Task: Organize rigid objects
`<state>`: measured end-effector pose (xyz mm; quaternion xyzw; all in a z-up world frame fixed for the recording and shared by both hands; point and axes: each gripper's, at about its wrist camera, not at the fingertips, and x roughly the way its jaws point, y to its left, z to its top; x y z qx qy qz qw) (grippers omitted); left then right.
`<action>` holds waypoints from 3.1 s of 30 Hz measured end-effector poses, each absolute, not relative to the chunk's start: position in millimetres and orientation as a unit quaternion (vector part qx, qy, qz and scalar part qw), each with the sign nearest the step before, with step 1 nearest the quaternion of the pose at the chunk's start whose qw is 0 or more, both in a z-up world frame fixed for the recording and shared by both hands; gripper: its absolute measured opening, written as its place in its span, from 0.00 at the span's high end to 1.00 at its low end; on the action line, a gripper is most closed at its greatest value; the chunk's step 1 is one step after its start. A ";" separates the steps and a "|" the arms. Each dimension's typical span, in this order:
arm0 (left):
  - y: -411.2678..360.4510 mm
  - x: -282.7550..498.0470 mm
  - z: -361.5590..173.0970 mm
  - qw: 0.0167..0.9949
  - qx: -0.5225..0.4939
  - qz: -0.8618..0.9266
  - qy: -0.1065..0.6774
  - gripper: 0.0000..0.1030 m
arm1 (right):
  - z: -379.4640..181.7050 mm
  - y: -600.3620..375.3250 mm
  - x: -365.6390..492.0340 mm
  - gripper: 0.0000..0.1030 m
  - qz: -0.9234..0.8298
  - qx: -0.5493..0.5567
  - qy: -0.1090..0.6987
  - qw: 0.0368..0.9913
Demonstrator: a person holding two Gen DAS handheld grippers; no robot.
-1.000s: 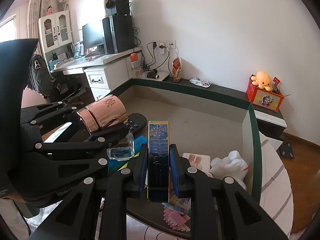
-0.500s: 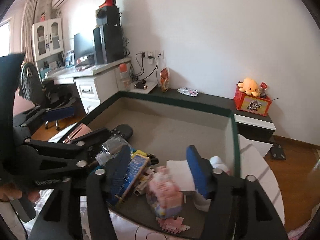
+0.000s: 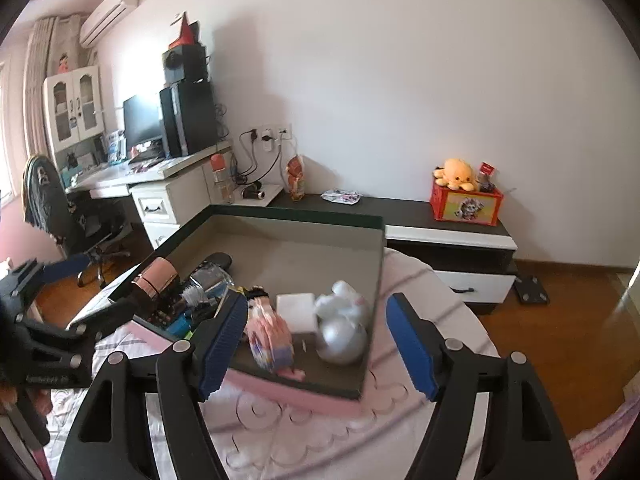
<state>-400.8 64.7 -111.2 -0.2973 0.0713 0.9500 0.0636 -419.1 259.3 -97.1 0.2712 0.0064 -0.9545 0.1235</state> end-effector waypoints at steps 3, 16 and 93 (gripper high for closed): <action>79.0 -385.4 -117.9 0.072 -0.304 0.946 0.082 0.00 | -100.7 267.8 -408.2 0.25 -0.954 0.276 -0.001 0.119; 118.0 -388.6 -167.4 0.075 -0.375 0.918 0.102 0.00 | -118.2 300.9 -387.5 0.24 -0.949 0.294 -0.029 0.110; 78.3 -448.0 -96.3 0.041 -0.309 0.947 0.074 0.00 | -116.2 264.5 -444.6 0.28 -0.917 0.387 0.013 0.098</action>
